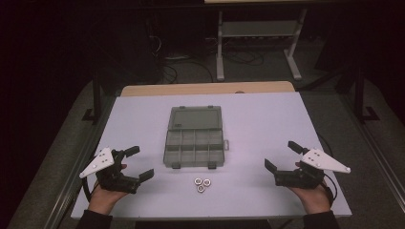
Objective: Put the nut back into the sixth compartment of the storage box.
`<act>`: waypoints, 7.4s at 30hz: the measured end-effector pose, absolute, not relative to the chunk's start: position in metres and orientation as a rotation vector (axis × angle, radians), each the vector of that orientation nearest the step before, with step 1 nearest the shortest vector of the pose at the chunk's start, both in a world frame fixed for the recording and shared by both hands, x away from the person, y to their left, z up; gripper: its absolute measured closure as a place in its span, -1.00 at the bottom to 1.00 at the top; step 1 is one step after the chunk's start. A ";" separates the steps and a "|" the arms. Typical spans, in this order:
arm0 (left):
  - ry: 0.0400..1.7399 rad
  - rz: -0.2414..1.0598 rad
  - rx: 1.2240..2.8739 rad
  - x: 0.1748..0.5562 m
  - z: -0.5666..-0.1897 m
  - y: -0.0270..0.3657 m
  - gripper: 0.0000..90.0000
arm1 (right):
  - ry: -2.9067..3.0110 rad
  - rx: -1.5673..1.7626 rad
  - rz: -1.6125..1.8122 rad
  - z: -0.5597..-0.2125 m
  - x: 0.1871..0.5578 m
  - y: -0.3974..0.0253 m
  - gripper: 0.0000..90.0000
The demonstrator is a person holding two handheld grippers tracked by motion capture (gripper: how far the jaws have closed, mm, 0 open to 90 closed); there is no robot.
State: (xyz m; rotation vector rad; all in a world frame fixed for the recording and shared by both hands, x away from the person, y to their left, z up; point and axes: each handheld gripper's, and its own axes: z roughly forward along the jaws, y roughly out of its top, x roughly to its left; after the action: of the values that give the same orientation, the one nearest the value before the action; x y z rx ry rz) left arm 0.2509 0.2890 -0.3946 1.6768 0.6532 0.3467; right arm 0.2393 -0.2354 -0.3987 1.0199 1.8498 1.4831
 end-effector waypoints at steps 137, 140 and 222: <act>0.442 0.196 1.940 0.310 -0.361 0.141 -1.00 | 1.915 0.942 1.496 -0.402 0.250 -0.220 -1.00; 0.454 0.190 1.965 0.309 -0.362 0.141 -1.00 | 1.920 0.938 1.494 -0.402 0.250 -0.219 -1.00; 0.457 -0.059 2.614 0.307 -0.409 0.118 0.39 | 1.919 0.942 1.506 -0.404 0.256 -0.220 -1.00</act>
State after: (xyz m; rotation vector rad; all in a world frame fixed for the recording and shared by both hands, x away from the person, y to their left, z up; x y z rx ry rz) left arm 0.3066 0.1181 -0.4091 2.6140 0.4571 -0.0586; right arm 0.2562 -0.2201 -0.4040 0.9419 1.9191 1.5060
